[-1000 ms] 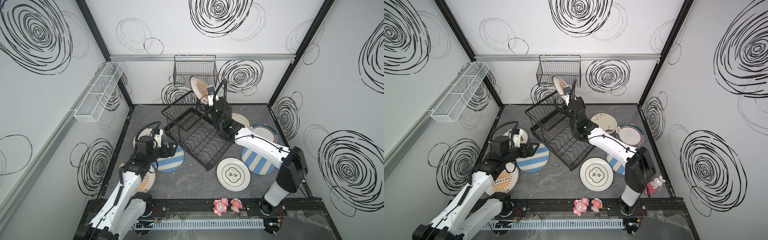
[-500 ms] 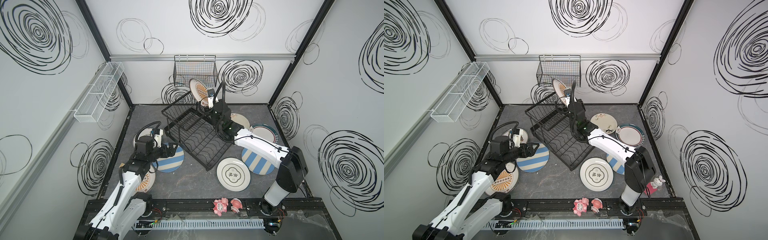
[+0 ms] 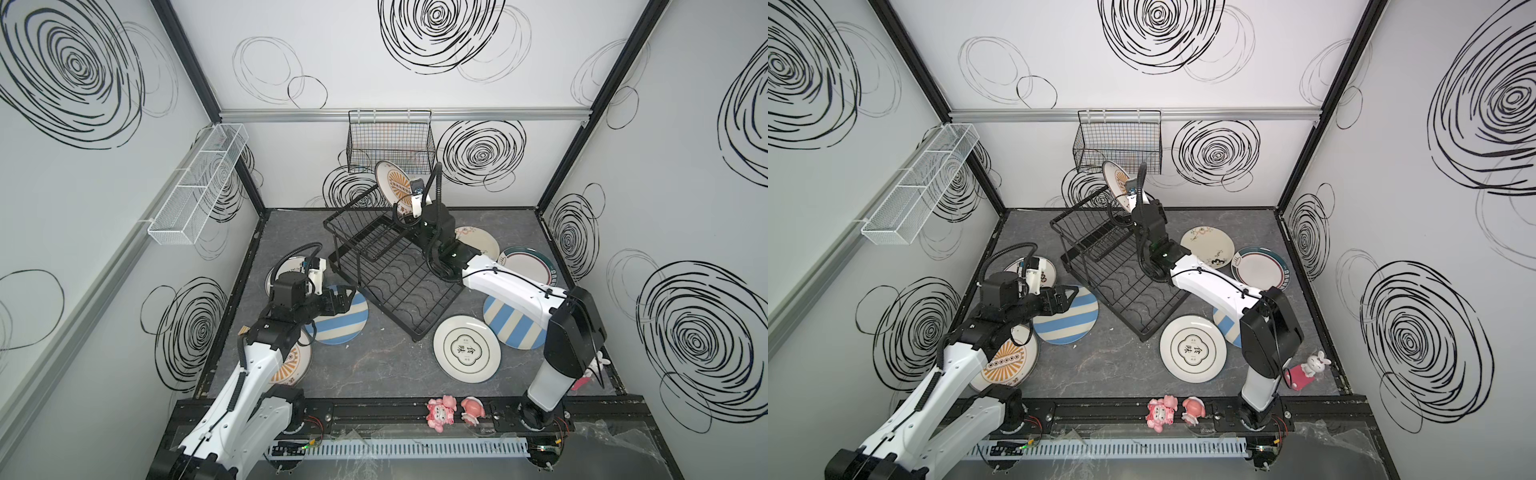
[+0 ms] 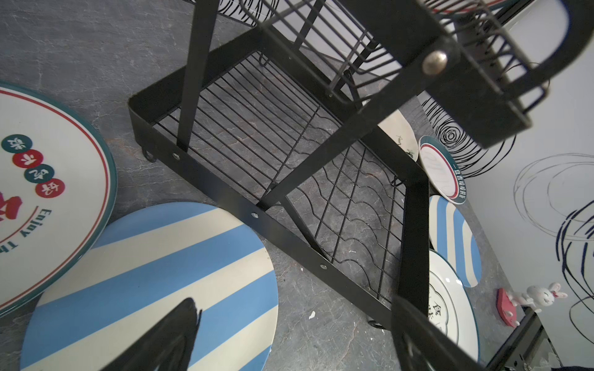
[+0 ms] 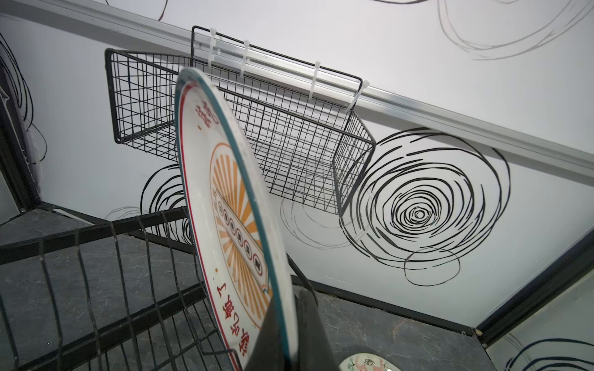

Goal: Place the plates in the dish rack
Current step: 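Open the right gripper and release the sunburst plate upright in the rack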

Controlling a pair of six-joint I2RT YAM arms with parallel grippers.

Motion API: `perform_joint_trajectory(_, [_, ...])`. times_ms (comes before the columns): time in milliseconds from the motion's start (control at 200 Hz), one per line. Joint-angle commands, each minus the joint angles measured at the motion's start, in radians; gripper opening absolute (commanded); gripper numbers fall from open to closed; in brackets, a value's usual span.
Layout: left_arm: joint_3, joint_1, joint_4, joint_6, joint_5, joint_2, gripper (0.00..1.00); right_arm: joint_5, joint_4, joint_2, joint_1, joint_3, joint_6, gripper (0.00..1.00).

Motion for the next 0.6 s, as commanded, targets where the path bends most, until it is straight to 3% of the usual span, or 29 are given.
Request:
perform_joint_trajectory(0, [-0.001,-0.001,0.032,0.011,-0.005,-0.008,0.96,0.035,0.033,0.004,-0.017,0.050,0.007,0.00])
perform_joint_trajectory(595, [-0.031,-0.018,0.020,-0.096,-0.011,-0.022,0.96,0.087,-0.070,0.078,-0.013,0.147,0.011,0.01])
